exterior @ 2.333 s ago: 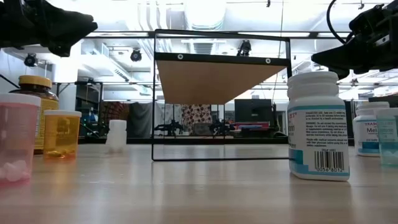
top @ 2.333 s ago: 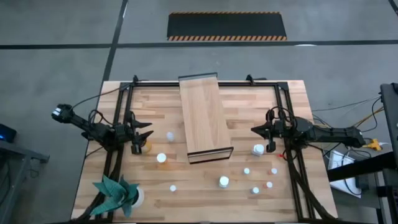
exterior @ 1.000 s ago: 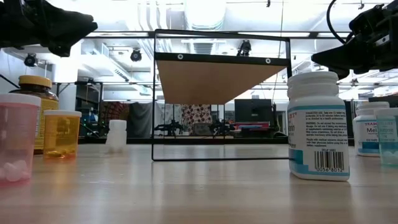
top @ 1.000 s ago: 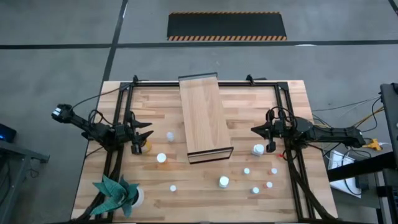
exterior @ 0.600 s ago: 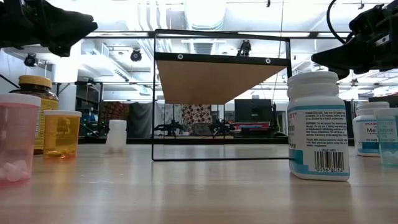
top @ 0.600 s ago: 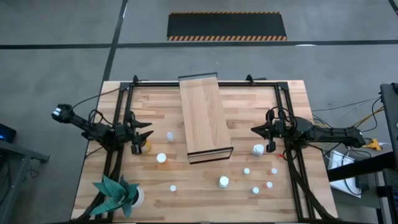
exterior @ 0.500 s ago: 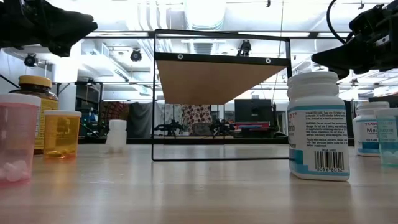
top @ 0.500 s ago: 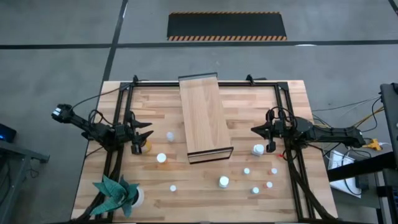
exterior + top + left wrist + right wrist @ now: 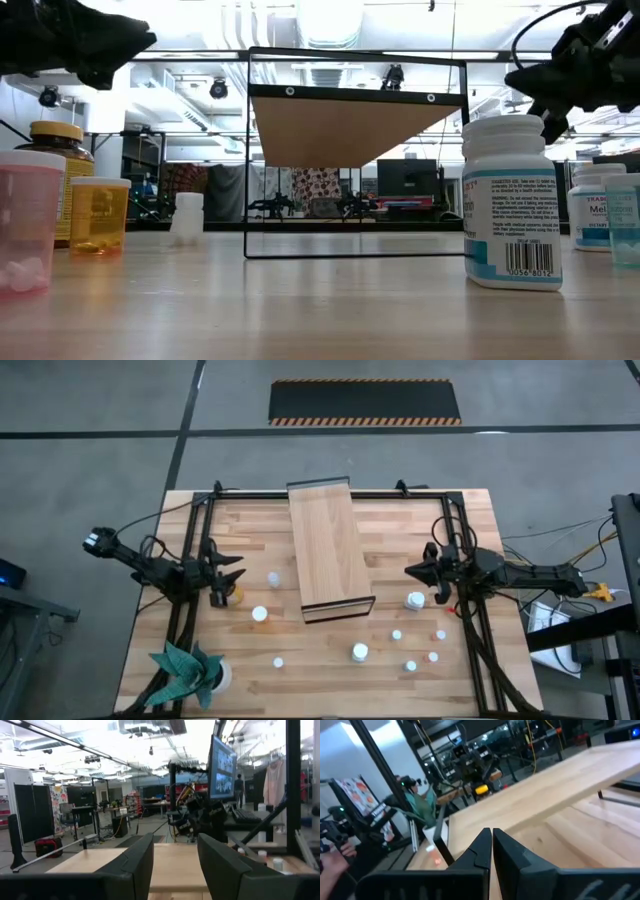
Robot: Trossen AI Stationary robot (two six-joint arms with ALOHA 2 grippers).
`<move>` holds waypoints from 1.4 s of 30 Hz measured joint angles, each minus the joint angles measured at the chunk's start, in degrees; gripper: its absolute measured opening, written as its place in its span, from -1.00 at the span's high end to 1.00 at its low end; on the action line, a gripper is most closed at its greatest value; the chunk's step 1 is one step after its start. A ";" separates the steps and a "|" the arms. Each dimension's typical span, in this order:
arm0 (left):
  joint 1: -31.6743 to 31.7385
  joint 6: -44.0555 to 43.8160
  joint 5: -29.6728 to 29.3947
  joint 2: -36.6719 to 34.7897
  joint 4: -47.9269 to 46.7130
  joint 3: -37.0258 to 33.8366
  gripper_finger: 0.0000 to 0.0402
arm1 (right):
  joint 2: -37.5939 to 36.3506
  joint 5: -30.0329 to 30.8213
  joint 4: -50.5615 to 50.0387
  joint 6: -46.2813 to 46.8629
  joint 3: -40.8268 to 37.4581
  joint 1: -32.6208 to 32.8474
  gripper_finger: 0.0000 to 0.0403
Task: Pick and place medicine bottles onto shelf by color
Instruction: Put the top white pill bottle on the shelf
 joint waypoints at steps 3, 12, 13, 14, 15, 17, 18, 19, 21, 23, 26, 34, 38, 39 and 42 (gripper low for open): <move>0.00 0.04 -0.02 0.00 5.48 -0.01 0.32 | 0.00 0.00 2.20 -0.25 0.01 0.00 0.96; 0.00 3.05 0.20 -0.02 17.89 -0.01 0.32 | 0.21 3.89 9.85 -1.69 0.57 0.02 0.96; 0.00 3.41 0.18 -0.02 18.51 -0.01 0.32 | 0.36 2.95 9.89 -1.63 0.99 0.04 0.96; 0.00 4.70 0.20 -0.02 19.24 -0.01 0.32 | 0.47 1.90 9.82 -1.62 1.48 0.04 0.96; 0.00 6.08 0.20 0.02 20.56 -0.01 0.32 | 1.12 1.39 9.95 -1.63 2.00 0.04 0.96; 0.00 8.81 0.20 0.07 22.71 0.23 0.32 | 2.27 0.69 9.85 -2.38 3.48 0.04 0.96; 0.00 10.05 0.19 0.07 22.83 0.35 0.32 | 2.97 0.25 9.67 -3.49 4.30 0.04 0.96; 0.00 10.80 0.19 0.09 22.77 0.47 0.32 | 3.93 -0.02 9.71 -4.41 5.41 0.04 0.96; 0.00 11.96 0.15 0.02 22.78 0.79 0.32 | 5.74 -0.03 9.55 -6.14 7.81 0.05 0.96; 0.00 11.98 0.11 -0.02 23.04 0.98 0.32 | 7.85 -0.20 7.84 -8.21 10.75 0.04 0.96; 0.00 12.00 0.07 -0.02 23.03 0.98 0.32 | 11.55 -0.45 1.93 -10.37 16.12 0.04 0.96; 0.00 8.44 0.01 0.19 22.48 1.02 0.32 | 23.46 -0.46 -29.49 -10.48 33.63 0.07 0.96; 0.00 5.72 -0.02 0.80 22.39 0.96 0.32 | 29.38 -0.44 -40.32 -8.98 40.02 1.62 0.96; 0.00 5.68 -0.02 0.92 22.43 0.96 0.32 | 30.82 -0.44 -42.18 -8.29 41.19 2.42 0.96; 0.00 5.68 -0.02 1.14 22.49 0.96 0.32 | 34.43 -0.11 -45.39 -6.49 43.31 5.76 0.96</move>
